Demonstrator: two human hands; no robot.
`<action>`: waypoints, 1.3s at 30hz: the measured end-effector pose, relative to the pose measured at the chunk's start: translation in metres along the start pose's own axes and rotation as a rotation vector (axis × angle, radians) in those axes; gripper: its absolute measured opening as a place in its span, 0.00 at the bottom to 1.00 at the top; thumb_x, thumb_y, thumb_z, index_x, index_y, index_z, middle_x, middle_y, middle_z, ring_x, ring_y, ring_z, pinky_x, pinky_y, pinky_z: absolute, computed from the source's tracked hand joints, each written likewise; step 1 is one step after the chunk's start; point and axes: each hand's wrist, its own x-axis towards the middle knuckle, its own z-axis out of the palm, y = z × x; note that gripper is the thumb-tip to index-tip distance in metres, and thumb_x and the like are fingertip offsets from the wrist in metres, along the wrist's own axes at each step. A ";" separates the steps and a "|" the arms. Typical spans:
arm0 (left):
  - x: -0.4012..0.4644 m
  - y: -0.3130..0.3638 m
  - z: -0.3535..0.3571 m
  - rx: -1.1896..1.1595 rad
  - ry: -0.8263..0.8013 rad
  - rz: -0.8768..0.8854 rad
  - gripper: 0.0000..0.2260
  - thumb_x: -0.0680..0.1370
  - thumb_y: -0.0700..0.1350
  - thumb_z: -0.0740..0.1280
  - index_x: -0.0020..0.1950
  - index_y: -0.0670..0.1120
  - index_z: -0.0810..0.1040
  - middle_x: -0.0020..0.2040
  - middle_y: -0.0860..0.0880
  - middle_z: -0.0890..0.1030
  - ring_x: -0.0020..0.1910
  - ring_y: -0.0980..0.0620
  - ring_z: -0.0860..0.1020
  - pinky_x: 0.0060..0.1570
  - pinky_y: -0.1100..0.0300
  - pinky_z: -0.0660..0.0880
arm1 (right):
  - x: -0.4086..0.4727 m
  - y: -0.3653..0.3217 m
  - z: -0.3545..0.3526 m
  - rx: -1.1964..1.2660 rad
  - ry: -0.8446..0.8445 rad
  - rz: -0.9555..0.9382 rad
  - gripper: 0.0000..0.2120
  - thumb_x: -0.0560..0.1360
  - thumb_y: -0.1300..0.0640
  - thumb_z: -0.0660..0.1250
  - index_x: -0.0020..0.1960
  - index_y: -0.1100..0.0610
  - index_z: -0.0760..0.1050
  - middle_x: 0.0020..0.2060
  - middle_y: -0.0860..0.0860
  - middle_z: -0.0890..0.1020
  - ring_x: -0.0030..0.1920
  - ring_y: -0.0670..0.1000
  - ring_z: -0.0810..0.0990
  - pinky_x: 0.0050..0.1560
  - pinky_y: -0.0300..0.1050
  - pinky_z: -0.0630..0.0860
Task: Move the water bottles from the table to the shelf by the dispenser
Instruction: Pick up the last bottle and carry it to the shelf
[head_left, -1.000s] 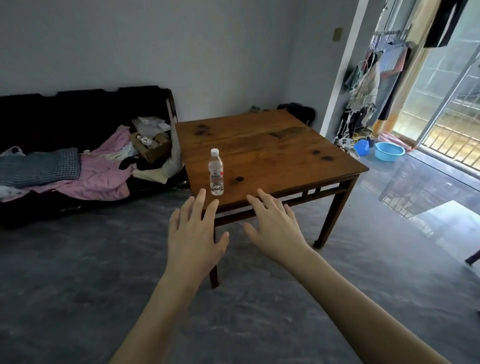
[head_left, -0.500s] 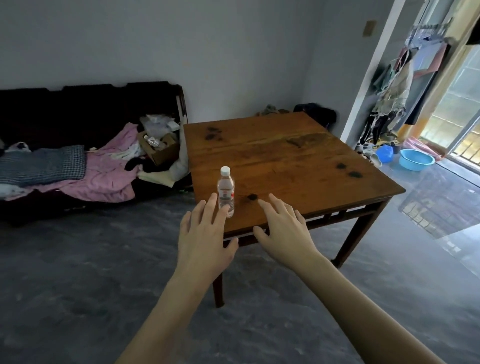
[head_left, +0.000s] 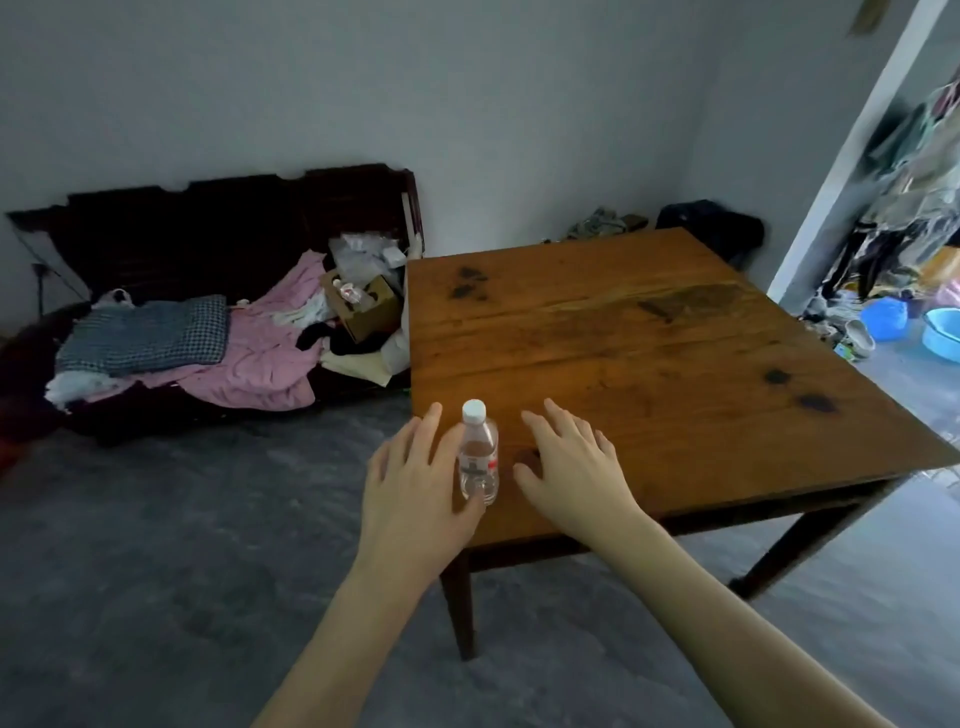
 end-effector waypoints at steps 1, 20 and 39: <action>0.010 -0.002 0.002 -0.008 -0.003 -0.002 0.32 0.77 0.60 0.67 0.77 0.53 0.63 0.81 0.48 0.59 0.79 0.45 0.59 0.75 0.46 0.58 | 0.011 -0.001 0.001 -0.004 -0.001 -0.008 0.30 0.79 0.43 0.58 0.79 0.48 0.55 0.80 0.52 0.54 0.79 0.55 0.52 0.77 0.60 0.53; 0.156 -0.043 0.069 -0.133 -0.225 0.187 0.38 0.77 0.67 0.62 0.81 0.57 0.49 0.83 0.54 0.44 0.81 0.50 0.46 0.79 0.48 0.47 | 0.174 -0.004 0.004 -0.122 -0.017 0.062 0.30 0.79 0.49 0.60 0.79 0.48 0.55 0.80 0.52 0.54 0.79 0.56 0.52 0.76 0.60 0.53; 0.171 -0.062 0.107 -0.287 -0.577 0.165 0.42 0.68 0.62 0.76 0.77 0.60 0.59 0.80 0.59 0.55 0.79 0.54 0.56 0.77 0.45 0.57 | 0.199 0.014 0.031 -0.095 -0.118 0.032 0.29 0.79 0.49 0.60 0.78 0.48 0.56 0.80 0.52 0.54 0.79 0.55 0.54 0.76 0.60 0.54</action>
